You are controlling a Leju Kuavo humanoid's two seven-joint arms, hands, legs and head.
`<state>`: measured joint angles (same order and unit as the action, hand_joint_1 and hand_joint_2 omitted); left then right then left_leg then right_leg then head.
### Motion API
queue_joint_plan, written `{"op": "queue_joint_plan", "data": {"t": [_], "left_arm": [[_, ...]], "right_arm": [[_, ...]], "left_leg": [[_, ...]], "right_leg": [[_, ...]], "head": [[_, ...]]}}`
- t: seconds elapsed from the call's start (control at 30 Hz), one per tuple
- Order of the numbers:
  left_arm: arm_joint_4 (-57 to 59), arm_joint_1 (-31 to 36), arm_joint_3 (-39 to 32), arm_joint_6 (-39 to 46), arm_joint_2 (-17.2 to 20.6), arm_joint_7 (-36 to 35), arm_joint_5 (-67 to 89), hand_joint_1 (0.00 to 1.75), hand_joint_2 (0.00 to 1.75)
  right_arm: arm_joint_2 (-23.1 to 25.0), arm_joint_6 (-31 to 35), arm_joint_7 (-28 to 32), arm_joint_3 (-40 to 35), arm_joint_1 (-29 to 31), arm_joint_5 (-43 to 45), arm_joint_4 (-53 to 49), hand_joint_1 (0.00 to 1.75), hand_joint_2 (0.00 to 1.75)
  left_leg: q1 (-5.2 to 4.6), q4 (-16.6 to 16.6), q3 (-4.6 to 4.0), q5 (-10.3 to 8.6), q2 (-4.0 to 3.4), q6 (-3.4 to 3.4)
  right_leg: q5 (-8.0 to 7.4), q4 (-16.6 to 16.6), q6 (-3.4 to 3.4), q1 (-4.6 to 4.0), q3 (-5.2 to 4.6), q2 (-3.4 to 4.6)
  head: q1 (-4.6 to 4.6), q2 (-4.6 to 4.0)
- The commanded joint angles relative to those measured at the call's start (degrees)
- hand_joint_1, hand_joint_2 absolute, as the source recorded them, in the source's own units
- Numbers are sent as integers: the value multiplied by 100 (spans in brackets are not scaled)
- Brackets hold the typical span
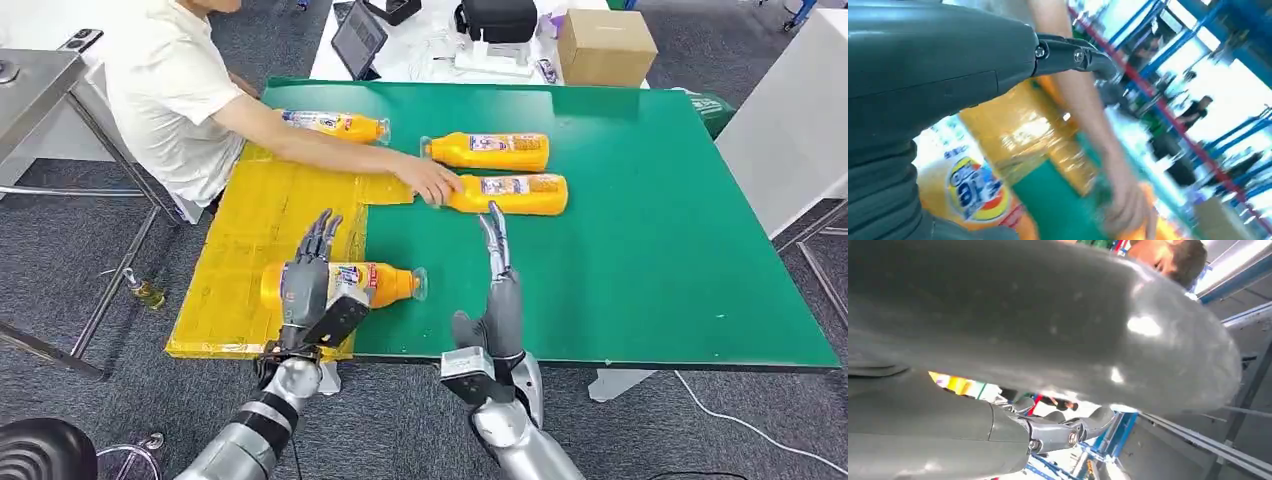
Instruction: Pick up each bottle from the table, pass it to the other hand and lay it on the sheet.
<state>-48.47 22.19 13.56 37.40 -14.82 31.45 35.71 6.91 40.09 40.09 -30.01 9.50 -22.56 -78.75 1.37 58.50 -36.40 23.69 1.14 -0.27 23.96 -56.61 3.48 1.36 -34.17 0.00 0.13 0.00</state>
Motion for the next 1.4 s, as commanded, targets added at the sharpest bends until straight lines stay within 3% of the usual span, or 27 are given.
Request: {"op": "queue_joint_plan", "data": {"t": [0.03, 0.07, 0.1, 0.17, 0.2, 0.27, 0.3, 0.37, 0.63, 0.93, 1.17, 1.4], "left_arm": [[-1191, -621, 41, 260, 80, 404, -280, 0, 175], [-1193, -663, -12, 260, 68, 471, -306, 0, 175], [-1196, -678, -16, 260, 73, 485, -313, 0, 175], [-1426, -841, -205, 260, -1, 665, -442, 0, 175], [-1493, -896, -179, 260, 19, 662, -450, 0, 175], [-1844, -1101, -212, 260, -3, 716, -723, 0, 175], [-1927, -1143, -172, 260, 20, 656, -704, 0, 175], [-2104, -1231, -8, 260, 90, 603, -1014, 0, 175], [-2360, -1325, 397, 260, 274, 453, -1239, 0, 175], [-2441, -1281, 797, 242, 428, 237, -1475, 0, 175], [-2349, -1227, 898, 184, 480, 145, -1586, 0, 175], [-2370, -1236, 888, 206, 471, 65, -1545, 0, 175]], "right_arm": [[-132, -9, -10, 694, 429, -1007, 1848, 0, 0], [-157, -9, -9, 773, 510, -1123, 2091, 0, 0], [-200, -9, -9, 772, 520, -1087, 2086, 0, 175], [-498, -9, -619, 761, 773, -1640, 2724, 0, 175], [-577, -91, -610, 804, 801, -1612, 2748, 0, 175], [-841, -9, -1381, 1104, 915, -2683, 3011, 0, 175], [-896, -9, -1243, 1151, 955, -2573, 3102, 0, 175], [-1069, -9, -1681, 1235, 1082, -2984, 3348, 0, 175], [-1170, -169, -1924, 1276, 1402, -3280, 3753, 0, 175], [-1219, -999, -2368, 901, 1709, -3647, 4122, 0, 175], [-1322, -2036, -2710, 840, 2176, -3561, 4956, 0, 175], [-1453, -2386, -3199, 559, 2326, -3862, 4952, 0, 175]], "left_leg": [[-1, -14, 32, 4, -23, 8], [0, -14, 34, 5, -24, 10], [1, -20, 51, 7, -29, 15], [-1, -12, 30, 4, -19, 11], [-2, -11, 33, 5, -20, 13], [-1, -9, 24, 3, -12, 10], [-2, -7, 27, 5, -11, 14], [-4, -5, 21, 4, -8, 11], [-8, -3, 24, 9, -22, 10], [-7, -3, 19, 7, -18, 10], [-10, -3, 23, 7, -17, 11], [-5, -4, 31, 0, -9, 9]], "right_leg": [[-4, 17, -12, -3, 27, 16], [-3, 17, -15, -5, 32, 16], [-5, 28, -18, -7, 50, 18], [-3, 16, -13, -4, 31, 9], [-2, 17, -12, -2, 33, 10], [-2, 15, -9, -3, 30, 5], [0, 15, -11, -3, 34, 1], [1, 11, -10, 0, 28, 0], [2, 6, -15, 2, 23, 13], [1, 5, -13, 2, 18, 11], [2, 6, -15, 4, 25, 8], [-2, 10, -11, 1, 32, -2]], "head": [[2, 0], [0, 0], [0, 0], [0, 0], [-2, 0], [-2, 0], [0, 0], [2, 0], [-2, 0], [2, 0], [2, 0], [0, 0]]}}
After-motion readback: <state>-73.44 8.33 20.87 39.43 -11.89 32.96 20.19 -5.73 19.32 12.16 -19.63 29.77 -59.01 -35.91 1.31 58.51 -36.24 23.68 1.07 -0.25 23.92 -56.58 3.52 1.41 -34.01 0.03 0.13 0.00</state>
